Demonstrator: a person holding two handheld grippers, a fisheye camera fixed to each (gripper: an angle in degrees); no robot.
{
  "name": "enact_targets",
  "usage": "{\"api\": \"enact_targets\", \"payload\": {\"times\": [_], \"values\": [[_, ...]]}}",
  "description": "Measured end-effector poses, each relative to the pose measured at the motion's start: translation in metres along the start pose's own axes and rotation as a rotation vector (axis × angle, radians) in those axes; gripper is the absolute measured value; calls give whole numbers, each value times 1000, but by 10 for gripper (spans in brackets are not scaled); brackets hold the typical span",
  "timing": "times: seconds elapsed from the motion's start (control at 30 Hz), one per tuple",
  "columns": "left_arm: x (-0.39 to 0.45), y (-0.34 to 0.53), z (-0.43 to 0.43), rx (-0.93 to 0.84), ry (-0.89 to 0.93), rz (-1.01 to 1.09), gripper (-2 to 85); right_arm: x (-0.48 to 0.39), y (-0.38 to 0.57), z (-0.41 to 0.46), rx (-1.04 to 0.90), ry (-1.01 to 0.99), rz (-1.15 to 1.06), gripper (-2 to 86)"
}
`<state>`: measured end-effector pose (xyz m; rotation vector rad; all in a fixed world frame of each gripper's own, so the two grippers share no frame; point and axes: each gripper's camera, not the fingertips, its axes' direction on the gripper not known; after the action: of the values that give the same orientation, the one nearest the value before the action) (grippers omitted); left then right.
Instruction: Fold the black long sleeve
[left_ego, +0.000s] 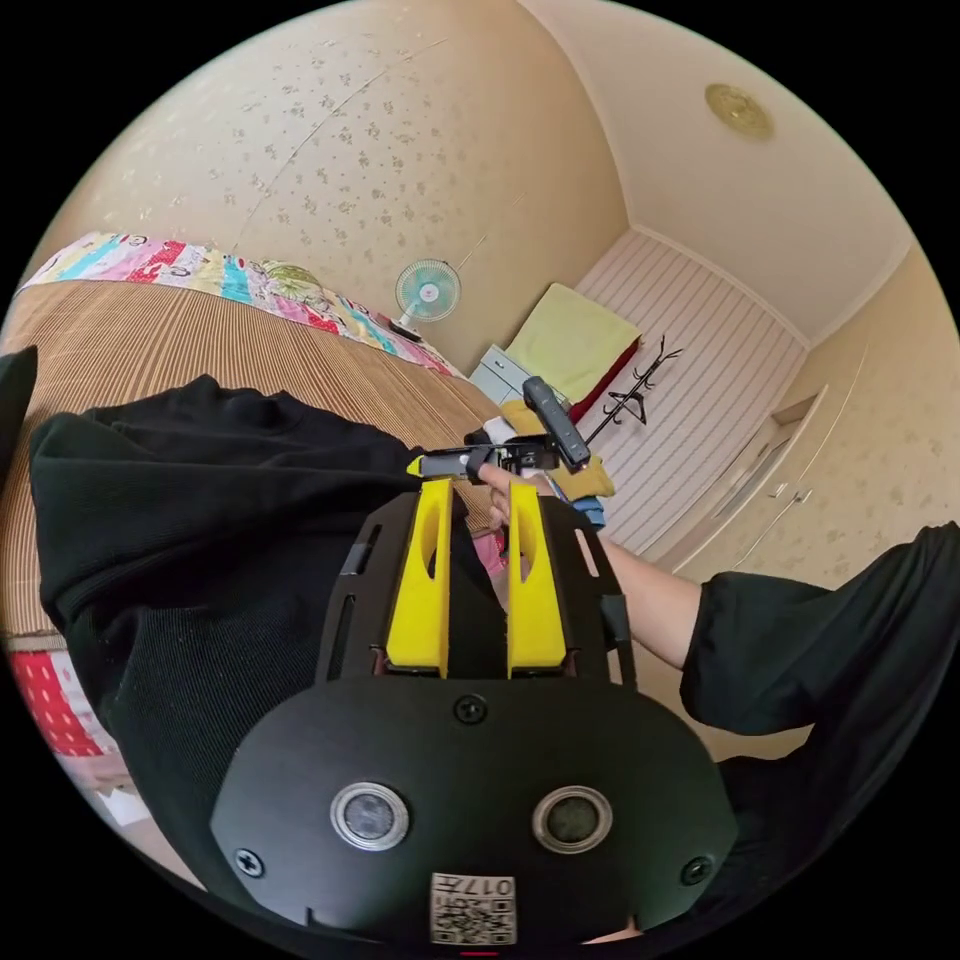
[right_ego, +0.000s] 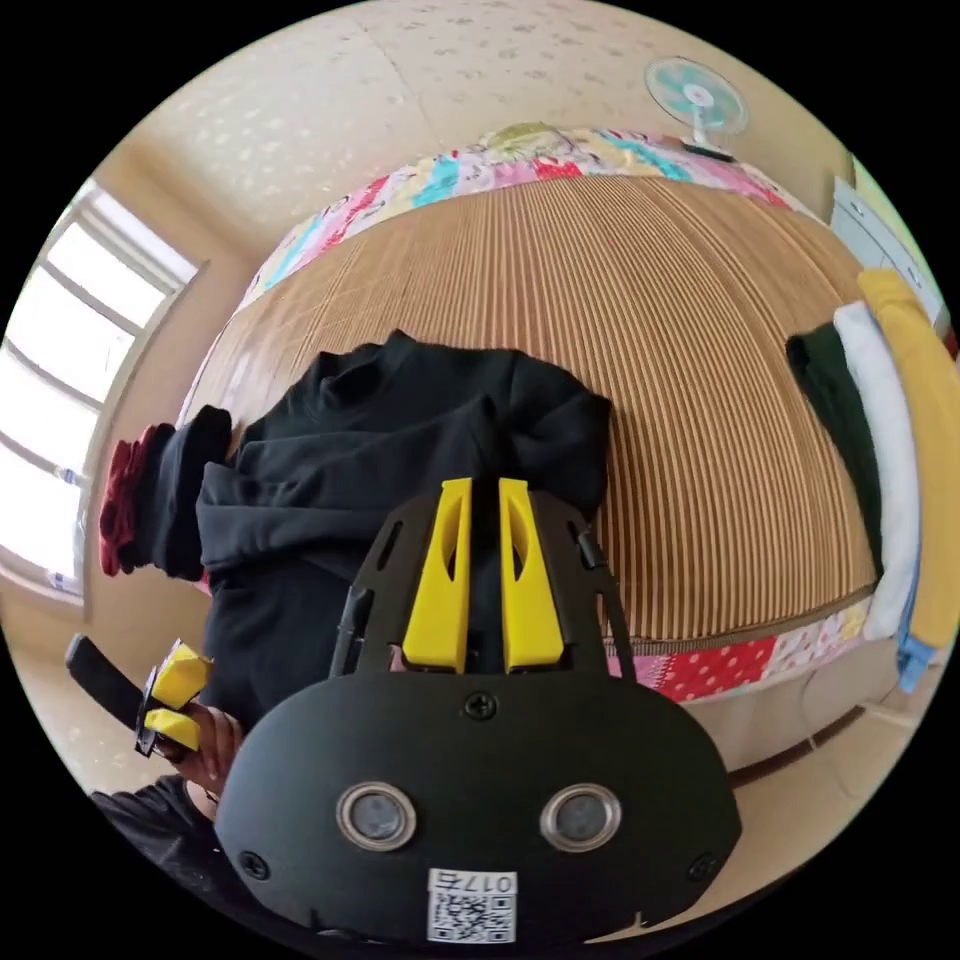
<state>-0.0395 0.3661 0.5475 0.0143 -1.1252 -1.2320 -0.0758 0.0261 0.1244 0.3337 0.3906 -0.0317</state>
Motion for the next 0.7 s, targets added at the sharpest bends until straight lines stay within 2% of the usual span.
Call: {"api": "enact_targets", "payload": {"times": [0.13, 0.2, 0.27, 0.3, 0.37, 0.43, 0.5, 0.6, 0.7], "values": [[-4, 2, -3, 21, 9, -17, 87, -79, -2, -82, 276, 8, -232, 34], [-11, 1, -7, 45, 26, -43, 86, -86, 15, -108, 419, -4, -244, 32], [-18, 2, -12, 71, 51, -74, 86, -71, 44, -101, 511, 42, -149, 30], [-21, 2, -15, 88, 68, -87, 86, -64, 48, -90, 490, 62, -105, 30], [-24, 0, -18, 106, 84, -95, 86, -25, 54, -18, 214, 126, 69, 28], [-25, -5, -18, 100, 91, -101, 85, -1, 66, 23, 88, 95, 150, 29], [-25, -9, -16, 91, 97, -104, 85, 6, 81, 12, 222, 5, 163, 30], [-25, -17, -16, 100, 90, -112, 85, 9, 63, 2, 218, -30, 222, 32], [-26, -27, -15, 104, 95, -128, 84, -1, 43, -12, 275, -38, 147, 37]]}}
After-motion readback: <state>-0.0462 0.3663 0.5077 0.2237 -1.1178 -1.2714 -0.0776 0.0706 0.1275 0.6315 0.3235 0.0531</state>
